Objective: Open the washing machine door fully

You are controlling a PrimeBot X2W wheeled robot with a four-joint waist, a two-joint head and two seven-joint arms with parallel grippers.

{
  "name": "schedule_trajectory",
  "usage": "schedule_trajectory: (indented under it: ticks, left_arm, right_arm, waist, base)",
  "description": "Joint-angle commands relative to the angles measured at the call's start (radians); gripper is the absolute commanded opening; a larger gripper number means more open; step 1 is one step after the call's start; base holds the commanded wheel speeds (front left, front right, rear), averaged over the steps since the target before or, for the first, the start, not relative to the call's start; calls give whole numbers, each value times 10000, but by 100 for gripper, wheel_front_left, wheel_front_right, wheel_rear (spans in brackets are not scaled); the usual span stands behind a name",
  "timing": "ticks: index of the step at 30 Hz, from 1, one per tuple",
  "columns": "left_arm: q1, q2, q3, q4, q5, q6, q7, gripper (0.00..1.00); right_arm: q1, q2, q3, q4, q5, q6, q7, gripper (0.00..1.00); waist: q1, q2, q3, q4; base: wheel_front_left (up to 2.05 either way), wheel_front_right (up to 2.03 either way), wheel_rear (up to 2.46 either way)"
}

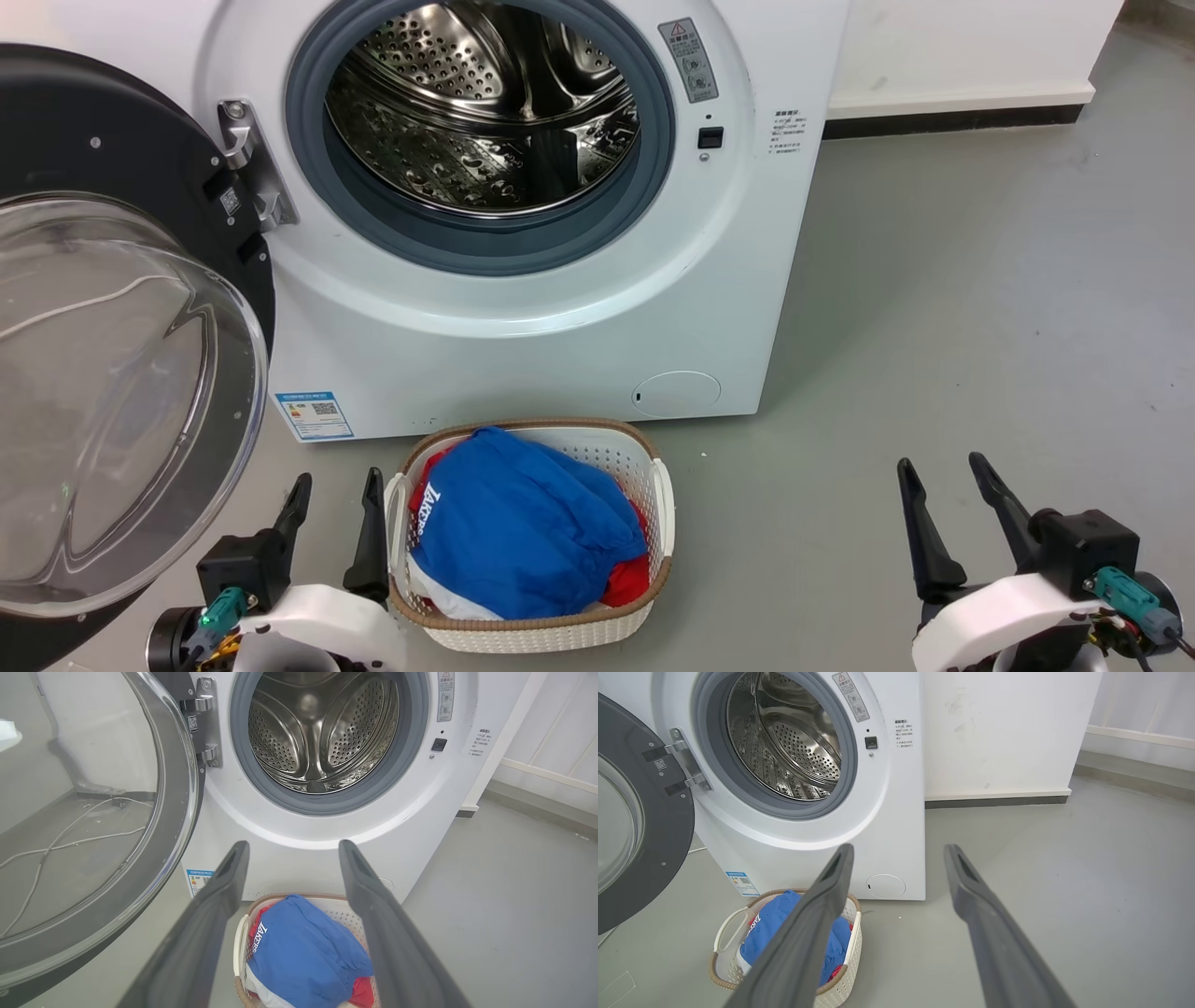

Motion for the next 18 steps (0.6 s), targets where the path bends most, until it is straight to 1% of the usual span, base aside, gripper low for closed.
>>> schedule_trajectory:
  ticks: [1,18]
  left_arm:
    - [81,-27,32,16,51,-28,-61,100]
    - [52,-187,245,-5,233,-205,-72,100]
  right_arm:
    - [-138,16,21,77,-86,-3,-59,100]
    - [-263,16,16,203,-101,-3,-208,100]
  waist:
    - [1,-1,10,17]
    - [1,-1,143,146]
  base:
    - [0,0,0]
    - [0,0,0]
